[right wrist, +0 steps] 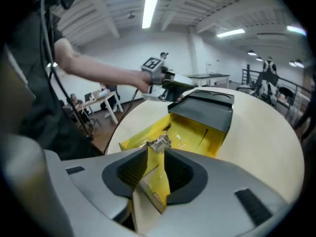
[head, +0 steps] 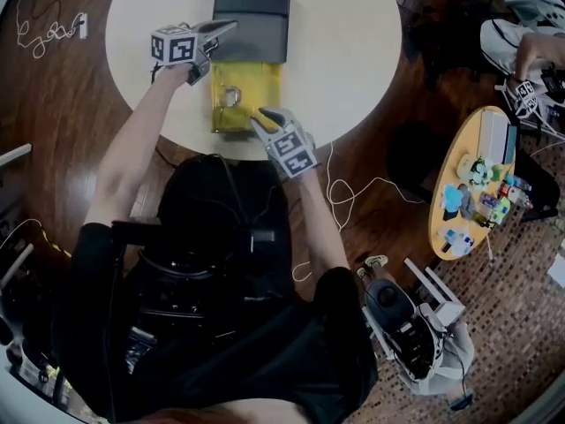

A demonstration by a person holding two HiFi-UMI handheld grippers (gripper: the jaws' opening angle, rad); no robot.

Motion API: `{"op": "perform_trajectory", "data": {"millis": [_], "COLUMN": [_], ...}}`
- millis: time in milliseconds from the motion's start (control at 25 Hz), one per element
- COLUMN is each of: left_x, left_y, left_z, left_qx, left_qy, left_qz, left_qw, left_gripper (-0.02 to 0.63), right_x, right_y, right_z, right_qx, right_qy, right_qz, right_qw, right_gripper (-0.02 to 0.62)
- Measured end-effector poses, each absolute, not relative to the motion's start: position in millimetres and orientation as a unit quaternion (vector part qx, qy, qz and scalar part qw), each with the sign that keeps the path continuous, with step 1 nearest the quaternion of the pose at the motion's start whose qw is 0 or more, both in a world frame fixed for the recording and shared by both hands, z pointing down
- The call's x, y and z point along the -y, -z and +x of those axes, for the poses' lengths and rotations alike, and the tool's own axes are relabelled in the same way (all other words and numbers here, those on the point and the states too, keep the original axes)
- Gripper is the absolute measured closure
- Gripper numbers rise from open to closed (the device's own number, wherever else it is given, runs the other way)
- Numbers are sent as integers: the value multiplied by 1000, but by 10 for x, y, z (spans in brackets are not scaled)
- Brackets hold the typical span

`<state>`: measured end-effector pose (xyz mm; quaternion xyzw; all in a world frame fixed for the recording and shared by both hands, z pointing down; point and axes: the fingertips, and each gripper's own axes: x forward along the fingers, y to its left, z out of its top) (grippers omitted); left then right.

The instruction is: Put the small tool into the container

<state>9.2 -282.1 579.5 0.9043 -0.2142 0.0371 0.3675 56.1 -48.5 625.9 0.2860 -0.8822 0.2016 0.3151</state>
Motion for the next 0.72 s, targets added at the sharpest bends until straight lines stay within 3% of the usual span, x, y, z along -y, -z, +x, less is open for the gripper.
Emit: {"op": "perform_trajectory", "data": {"millis": [240, 480, 520, 600, 720], "left_x": [2881, 2951, 2982, 3030, 3077], "left_y": [-5907, -6051, -6059, -6071, -6076], "left_z": [500, 584, 568, 579, 623], "left_qx": [167, 178, 179, 182, 187], "left_qy": [-104, -87, -82, -65, -43], "left_qz": [908, 885, 882, 871, 855], "left_qw": [369, 422, 429, 452, 482], "left_gripper": [612, 609, 609, 609, 609], "right_x": [41, -88, -93, -124, -150], "right_y": [-6571, -6905, -6969, -7070, -7083], "right_z": [179, -102, -107, -55, 28], "right_qx": [880, 863, 860, 856, 853], "right_qy": [-59, 12, 15, 25, 50], "right_qz": [173, 107, 100, 88, 83], "right_qw": [439, 494, 500, 510, 513], "right_gripper": [474, 476, 481, 567, 572]}}
